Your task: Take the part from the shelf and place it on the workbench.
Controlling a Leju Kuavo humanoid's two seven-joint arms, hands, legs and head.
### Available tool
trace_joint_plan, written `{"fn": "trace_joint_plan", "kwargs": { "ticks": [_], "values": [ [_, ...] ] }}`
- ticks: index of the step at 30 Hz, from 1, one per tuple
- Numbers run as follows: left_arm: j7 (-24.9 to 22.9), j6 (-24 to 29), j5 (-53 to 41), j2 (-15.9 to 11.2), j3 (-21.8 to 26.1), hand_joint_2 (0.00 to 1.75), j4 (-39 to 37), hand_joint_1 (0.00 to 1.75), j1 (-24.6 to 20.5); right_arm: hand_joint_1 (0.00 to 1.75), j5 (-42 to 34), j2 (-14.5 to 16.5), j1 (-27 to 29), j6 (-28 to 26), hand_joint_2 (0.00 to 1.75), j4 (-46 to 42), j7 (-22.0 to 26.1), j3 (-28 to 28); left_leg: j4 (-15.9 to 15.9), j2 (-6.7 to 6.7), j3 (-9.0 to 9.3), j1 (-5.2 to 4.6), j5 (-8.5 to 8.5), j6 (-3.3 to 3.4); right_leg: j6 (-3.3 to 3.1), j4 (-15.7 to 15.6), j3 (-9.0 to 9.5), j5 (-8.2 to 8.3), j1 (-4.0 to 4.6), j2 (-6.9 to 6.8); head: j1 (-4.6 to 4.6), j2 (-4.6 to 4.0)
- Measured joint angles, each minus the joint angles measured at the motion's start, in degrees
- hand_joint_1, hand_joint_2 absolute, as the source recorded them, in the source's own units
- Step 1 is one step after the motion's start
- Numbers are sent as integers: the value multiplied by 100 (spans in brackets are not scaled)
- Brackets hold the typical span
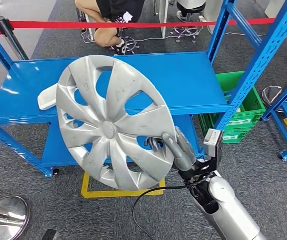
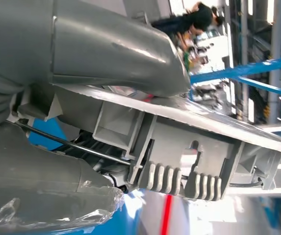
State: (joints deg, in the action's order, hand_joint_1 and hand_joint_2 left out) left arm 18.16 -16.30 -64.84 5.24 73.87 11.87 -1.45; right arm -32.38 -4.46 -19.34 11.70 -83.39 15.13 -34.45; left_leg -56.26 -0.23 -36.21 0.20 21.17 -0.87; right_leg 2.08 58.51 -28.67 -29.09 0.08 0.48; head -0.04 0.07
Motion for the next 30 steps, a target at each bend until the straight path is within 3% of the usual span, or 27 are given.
{"fn": "trace_joint_plan", "kwargs": {
  "ticks": [3, 4, 5, 7, 8, 9, 10, 11, 13, 15, 16, 18, 19, 20, 23, 24, 25, 26, 27, 28, 30],
  "values": [
    [27, -16, -82, -8, -3, 175, -1, 0, 11, 175, 365, -70, 220, -171, 0, -178, 300, 92, 8, -10, -34, 18, -86, -103, -89, -126, -33, 47, 16, 0, 12, 0],
    [15, -10, -110, -11, -4, 175, -2, 0, 17, 175, 494, -94, 332, -201, 0, -255, 403, 140, -56, -13, -74, 25, 22, -136, -142, -132, -70, 104, 9, -7, 2, 0],
    [-8, 4, -134, -15, -6, 175, -3, 0, 23, 175, 599, -113, 442, -216, 0, -328, 490, 195, -226, -15, -140, 29, 237, -162, -189, -146, -122, 173, -2, -13, -8, 0],
    [-70, 40, -162, -21, -12, 175, -4, 0, 18, 175, 708, -140, 623, -224, 0, -435, 595, 314, -890, -11, -334, 40, 840, -200, -238, -146, -273, 313, -10, -11, -26, 0],
    [-92, 51, -165, -26, -15, 175, -4, 0, 8, 175, 714, -151, 691, -212, 0, -461, 615, 371, -1264, -11, -416, 42, 1044, -215, -238, -142, -360, 378, -10, -10, -27, 0],
    [-103, 55, -176, -33, -19, 175, -4, 0, -4, 175, 687, -161, 751, -176, 0, -472, 627, 428, -1536, -11, -441, 44, 1107, -228, -230, -138, -445, 442, -10, -12, -26, 0],
    [-107, 55, -192, -38, -25, 175, -4, 0, -13, 175, 639, -167, 802, -119, 0, -474, 642, 483, -1647, -11, -393, 48, 1038, -236, -219, -133, -529, 503, -10, -15, -26, 0],
    [-104, 50, -209, -43, -34, 175, -4, 0, -19, 175, 590, -171, 848, -46, 0, -480, 670, 538, -1568, -11, -255, 57, 882, -240, -207, -126, -611, 565, -10, -16, -26, 0],
    [-92, 40, -232, -47, -53, 175, -4, 0, -37, 175, 543, -172, 913, 92, 0, -538, 743, 628, -982, -12, 266, 81, 655, -241, -166, -102, -763, 677, -7, -11, -28, 0],
    [-76, 35, -237, -48, -63, 175, -5, 0, -80, 175, 566, -171, 939, 161, 0, -647, 791, 694, -249, -25, 771, 84, 728, -196, -107, -63, -881, 782, 8, -8, -22, 0],
    [-69, 34, -237, -48, -67, 175, -5, 0, -98, 175, 576, -171, 946, 174, 0, -689, 802, 719, -32, -34, 883, 68, 787, -153, -71, -61, -931, 850, 7, -10, -18, 0],
    [-62, 34, -238, -48, -72, 175, -8, 0, -91, 175, 585, -171, 983, 182, 0, -719, 810, 748, 88, -34, 821, 41, 769, -38, 4, -74, -1019, 969, -18, -9, -18, 0],
    [-61, 34, -238, -50, -73, 175, -9, 0, -66, 175, 590, -172, 1023, 183, 0, -721, 808, 756, 80, -24, 764, 32, 709, 16, 35, -38, -1068, 904, -32, -10, -12, 0],
    [-61, 34, -239, -54, -75, 175, -10, 0, -44, 175, 596, -172, 1064, 183, 0, -724, 805, 765, 86, -11, 707, 31, 647, 69, 60, 104, -1126, 718, -41, -10, -2, 0],
    [-60, 35, -239, -78, -82, 175, -11, 0, -36, 175, 602, -172, 1116, 185, 0, -728, 800, 786, 85, 7, 498, -2, 447, 157, 96, 1120, -1328, -136, -49, -16, 32, 0],
    [-59, 36, -239, -83, -84, 175, -11, 0, -42, 175, 602, -172, 1116, 185, 0, -728, 801, 788, 84, 9, 417, -19, 378, 163, 93, 1429, -1342, -245, -45, -16, 33, 0],
    [-57, 36, -239, -84, -84, 175, -11, 0, -46, 175, 603, -172, 1119, 185, 0, -728, 801, 789, 82, 12, 334, -35, 310, 165, 80, 1589, -1288, -213, -37, -15, 33, 0],
    [-57, 35, -239, -83, -85, 175, -11, 0, -47, 175, 603, -172, 1122, 185, 0, -728, 800, 790, 78, 14, 250, -46, 242, 164, 57, 1562, -1145, -73, -24, -15, 33, 0],
    [-57, 35, -239, -81, -86, 175, -11, 0, -47, 175, 605, -172, 1125, 185, 0, -731, 799, 793, 75, 15, 169, -54, 175, 156, 23, 1338, -895, 86, -2, -15, 32, 0],
    [-57, 34, -239, -78, -87, 175, -11, 0, -48, 175, 606, -172, 1123, 185, 0, -742, 798, 798, 70, 15, 100, -58, 111, 145, -17, 960, -572, 144, 24, -16, 32, 0],
    [-54, 34, -239, -72, -90, 175, -11, 0, -53, 175, 609, -172, 1106, 187, 0, -780, 798, 814, 64, 14, 11, -65, -10, 104, -72, 106, 43, 30, 70, -16, 26, 0]
  ]
}}
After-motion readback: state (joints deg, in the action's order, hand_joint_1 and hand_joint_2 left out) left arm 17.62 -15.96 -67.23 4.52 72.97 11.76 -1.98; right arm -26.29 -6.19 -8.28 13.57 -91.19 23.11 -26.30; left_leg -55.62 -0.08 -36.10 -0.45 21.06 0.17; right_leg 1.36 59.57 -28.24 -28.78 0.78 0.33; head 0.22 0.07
